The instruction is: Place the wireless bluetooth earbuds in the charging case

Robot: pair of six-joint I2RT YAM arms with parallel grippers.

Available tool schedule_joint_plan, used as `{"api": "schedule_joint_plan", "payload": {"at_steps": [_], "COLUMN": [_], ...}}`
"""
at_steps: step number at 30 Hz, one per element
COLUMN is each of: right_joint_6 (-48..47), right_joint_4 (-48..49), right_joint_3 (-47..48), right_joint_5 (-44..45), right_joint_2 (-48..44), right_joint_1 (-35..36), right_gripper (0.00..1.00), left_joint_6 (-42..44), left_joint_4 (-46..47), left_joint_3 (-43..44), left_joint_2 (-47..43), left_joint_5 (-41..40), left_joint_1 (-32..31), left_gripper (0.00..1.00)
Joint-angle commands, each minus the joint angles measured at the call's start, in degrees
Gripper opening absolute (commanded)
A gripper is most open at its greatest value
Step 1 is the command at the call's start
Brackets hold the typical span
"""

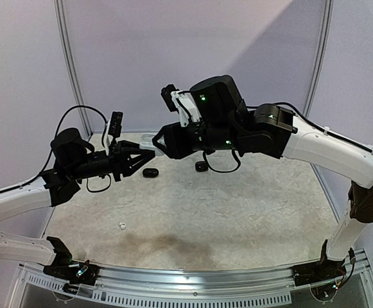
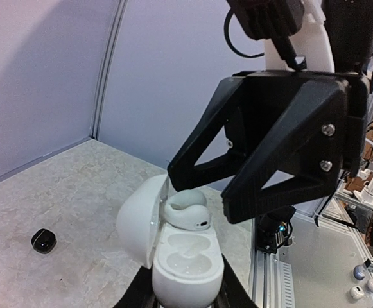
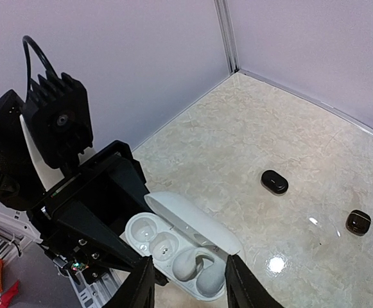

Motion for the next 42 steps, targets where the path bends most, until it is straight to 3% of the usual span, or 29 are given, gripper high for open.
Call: {"api": "schedule_joint_plan", "payload": {"at_steps": [1, 23, 35, 39, 42], "right_joint_6": [-0.1, 0.7, 3.0, 3.4, 4.1], "right_joint_4": [-0.9, -1.4, -0.8, -0.6, -0.9], "right_joint_3": [-0.8, -1.4, -2.3, -3.0, -3.7], "right_joint_5": [1.3, -1.5, -6.3, -6.5, -6.1], "right_joint_2": [1.2, 2.8, 3.0, 3.0, 2.5], "right_joint_1": [-0.2, -0.3, -0.4, -0.5, -0.4], "right_gripper": [0.37, 0.3, 0.21, 0.14, 0.2], "left_joint_6": [1.0, 1.8, 2.4, 2.6, 2.8], "left_joint_4": [0.1, 0.3, 0.5, 0.5, 0.5], "left_joint_3": [-0.8, -0.6, -0.4, -0.2, -0.2], "left_joint_2": [-0.7, -0.8, -0.6, -0.7, -0.8], "left_joint_5": [-0.2, -0.1, -0.5, -0.4, -0.7], "left_joint_1": [-0.3, -0.3, -0.3, -0.3, -0.3], "left_gripper": [0.0, 0.0, 0.0, 0.0, 0.0]}}
